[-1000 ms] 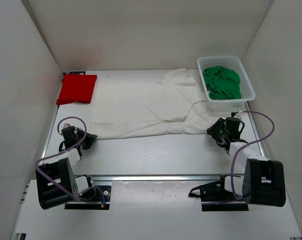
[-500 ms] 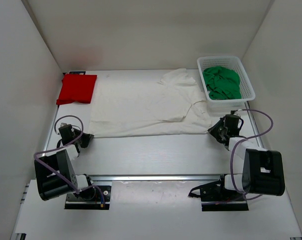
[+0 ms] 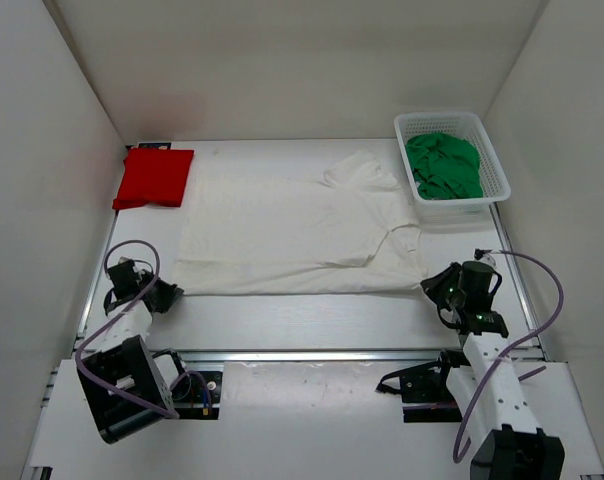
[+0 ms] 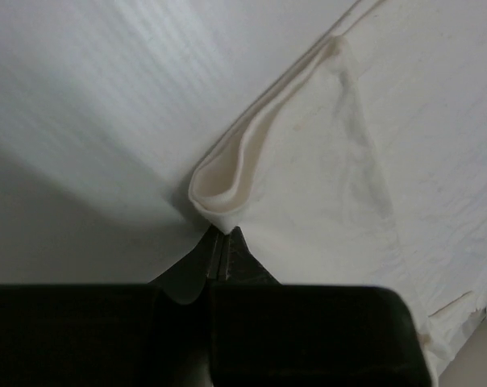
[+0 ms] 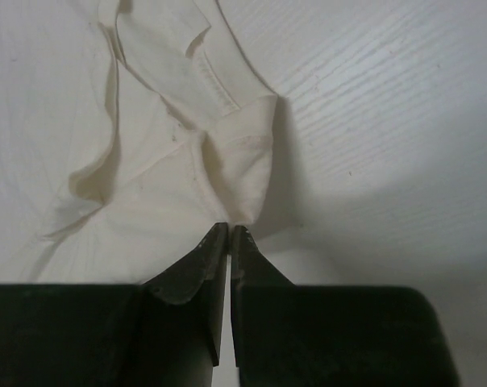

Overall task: Fold and stack the t-shirts
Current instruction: Fold the flattened tshirt in 1/3 of the way

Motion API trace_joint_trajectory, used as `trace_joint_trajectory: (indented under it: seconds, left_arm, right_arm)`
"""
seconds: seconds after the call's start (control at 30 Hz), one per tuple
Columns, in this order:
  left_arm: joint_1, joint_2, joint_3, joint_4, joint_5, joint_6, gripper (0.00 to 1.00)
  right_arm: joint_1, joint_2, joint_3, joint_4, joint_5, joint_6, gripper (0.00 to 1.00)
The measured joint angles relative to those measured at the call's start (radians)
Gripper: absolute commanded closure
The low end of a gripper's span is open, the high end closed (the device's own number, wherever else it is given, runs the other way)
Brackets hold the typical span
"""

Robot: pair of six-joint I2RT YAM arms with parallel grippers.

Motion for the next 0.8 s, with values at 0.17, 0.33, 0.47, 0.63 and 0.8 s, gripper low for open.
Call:
trace_joint_trajectory:
  seconds: [0.17,0.33,0.47,0.63,0.8]
  left_arm:
    - [0.076,-0.004,-0.009,-0.096,0.093,0.053,0.58]
    - [0.031,-0.084,0.023,-0.154,0.096,0.076,0.21]
    - [-0.018,-0.138,0.039,-0.17,0.083,0.069,0.61]
    - [-0.237,-0.197,0.039,-0.039,0.066,0.032,0.68]
    - [-0.555,-0.089,0.068,0.108,0.013,-0.011,0.71]
  right_arm:
    - [0.042,-0.098,0.001,-0.149,0.031,0.029,0.73]
    - [0.058,-0.115,0.031,-0.22,0.042,0.001,0.48]
    - [0.103,-0.068,0.134,-0.209,0.037,-0.057,0.87]
    - [0.321,0.145,0.211,-0.059,0.022,-0.1,1.0]
    - [0.44,0.427,0.244,0.1,-0.002,-0.127,1.0]
